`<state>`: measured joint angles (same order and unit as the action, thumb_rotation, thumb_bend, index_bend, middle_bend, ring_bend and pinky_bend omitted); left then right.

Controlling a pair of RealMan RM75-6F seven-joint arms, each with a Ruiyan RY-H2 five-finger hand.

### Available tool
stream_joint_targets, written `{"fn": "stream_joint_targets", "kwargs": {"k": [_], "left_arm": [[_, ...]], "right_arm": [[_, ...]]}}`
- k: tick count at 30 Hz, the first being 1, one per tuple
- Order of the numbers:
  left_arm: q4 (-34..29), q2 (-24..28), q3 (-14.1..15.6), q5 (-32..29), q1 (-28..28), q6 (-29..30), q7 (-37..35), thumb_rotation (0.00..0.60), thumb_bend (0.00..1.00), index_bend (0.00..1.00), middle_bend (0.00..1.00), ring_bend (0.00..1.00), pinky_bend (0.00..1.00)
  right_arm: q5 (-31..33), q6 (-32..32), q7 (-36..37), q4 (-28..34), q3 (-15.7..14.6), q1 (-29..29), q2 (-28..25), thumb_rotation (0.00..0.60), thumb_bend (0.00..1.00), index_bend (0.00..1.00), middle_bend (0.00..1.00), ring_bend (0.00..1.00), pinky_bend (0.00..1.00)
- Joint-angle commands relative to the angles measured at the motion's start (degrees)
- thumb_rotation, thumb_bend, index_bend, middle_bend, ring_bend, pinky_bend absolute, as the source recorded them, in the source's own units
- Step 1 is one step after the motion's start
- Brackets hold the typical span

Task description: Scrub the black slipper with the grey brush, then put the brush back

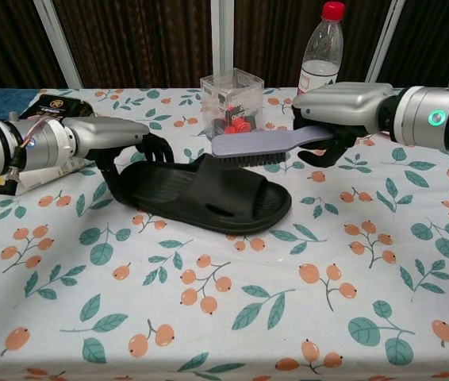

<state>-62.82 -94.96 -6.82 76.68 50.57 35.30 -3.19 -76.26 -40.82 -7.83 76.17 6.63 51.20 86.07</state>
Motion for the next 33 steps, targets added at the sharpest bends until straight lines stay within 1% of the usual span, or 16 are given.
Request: {"fn": "stream_joint_targets", "kwargs": {"k": [1, 5, 7, 9, 11, 16, 19, 21, 24, 26, 29, 31, 33], "left_arm": [[-0.1, 0.0, 0.3, 0.2, 0.1, 0.2, 0.1, 0.600, 0.19, 0.39, 0.44, 0.28, 0.21], [-0.3, 0.1, 0.5, 0.2, 0.3, 0.4, -0.1, 0.600, 0.19, 0.39, 0.44, 0.28, 0.21], [-0.3, 0.2, 0.6, 0.3, 0.4, 0.5, -0.1, 0.600, 0.19, 0.39, 0.44, 0.28, 0.21], [-0.3, 0.3, 0.8, 0.4, 0.4, 0.6, 0.0, 0.600, 0.19, 0.39, 0.44, 0.28, 0.21], [-0.3, 0.5, 0.9, 0.4, 0.4, 0.9, 0.1, 0.600, 0.19, 0.39, 0.44, 0.28, 0.21], [-0.3, 0.9, 1.3, 0.5, 0.3, 1.3, 0.4, 0.600, 0.19, 0.39, 0.44, 0.28, 0.21], [-0.4, 1.0, 1.6, 0.4, 0.2, 1.4, 0.4, 0.600, 0.19, 0.39, 0.44, 0.28, 0.21], [-0.6, 1.1, 1.6, 0.3, 0.2, 1.3, 0.5, 0.600, 0.19, 0.39, 0.44, 0.28, 0.21], [-1.0, 1.3, 1.7, 0.1, 0.4, 1.2, 0.6, 0.600, 0.19, 0.39, 0.44, 0.28, 0.21], [-1.3, 1.4, 1.7, 0.1, 0.4, 1.2, 0.8, 0.600, 0.19, 0.39, 0.44, 0.28, 0.21], [-1.5, 1.5, 1.8, -0.1, 0.6, 1.0, 1.0, 0.600, 0.19, 0.38, 0.44, 0.28, 0.21], [-1.6, 1.5, 1.7, -0.4, 0.7, 0.8, 1.0, 0.600, 0.19, 0.38, 0.44, 0.28, 0.21], [-1.5, 1.5, 1.8, -0.6, 0.8, 0.6, 1.0, 0.600, 0.19, 0.38, 0.44, 0.28, 0.21]], "right_arm": [[0.3, -0.7, -2.1, -3.7, 0.1, 0.9, 3.8, 0.600, 0.45, 1.00, 0.98, 1.00, 1.00], [-0.4, -1.6, -3.8, -8.2, -0.2, 1.5, 8.2, 0.600, 0.45, 1.00, 0.98, 1.00, 1.00], [-0.7, -1.5, -4.0, -9.6, -0.6, 1.7, 9.5, 0.600, 0.45, 1.00, 0.98, 1.00, 1.00], [-1.2, -0.9, -3.8, -9.8, -1.2, 1.7, 9.7, 0.600, 0.45, 1.00, 0.98, 1.00, 1.00], [-2.3, -0.1, -3.3, -8.7, -2.5, 1.6, 8.8, 0.600, 0.45, 1.00, 0.98, 1.00, 1.00], [-5.9, 0.6, -0.9, -4.1, -5.9, 0.8, 4.5, 0.600, 0.45, 1.00, 0.98, 1.00, 1.00], [-7.4, -0.2, 0.5, -2.3, -6.8, 0.4, 2.6, 0.600, 0.45, 1.00, 0.98, 1.00, 1.00], [-8.0, -1.3, 2.0, -2.1, -6.4, 0.2, 2.2, 0.600, 0.45, 1.00, 0.98, 1.00, 1.00], [-8.1, -4.2, 4.6, -4.5, -4.1, 0.1, 3.5, 0.600, 0.45, 1.00, 0.98, 1.00, 1.00], [-7.6, -4.7, 5.8, -6.6, -2.7, 0.5, 4.9, 0.600, 0.45, 1.00, 0.98, 1.00, 1.00], [-6.5, -3.8, 5.0, -11.0, -1.4, 1.6, 7.8, 0.600, 0.45, 1.00, 0.98, 1.00, 1.00], [-5.4, -2.0, 4.1, -13.4, -1.1, 2.4, 9.7, 0.600, 0.45, 1.00, 0.98, 1.00, 1.00], [-4.9, -0.4, 3.7, -14.4, -1.4, 2.9, 10.7, 0.600, 0.45, 1.00, 0.98, 1.00, 1.00]]}}
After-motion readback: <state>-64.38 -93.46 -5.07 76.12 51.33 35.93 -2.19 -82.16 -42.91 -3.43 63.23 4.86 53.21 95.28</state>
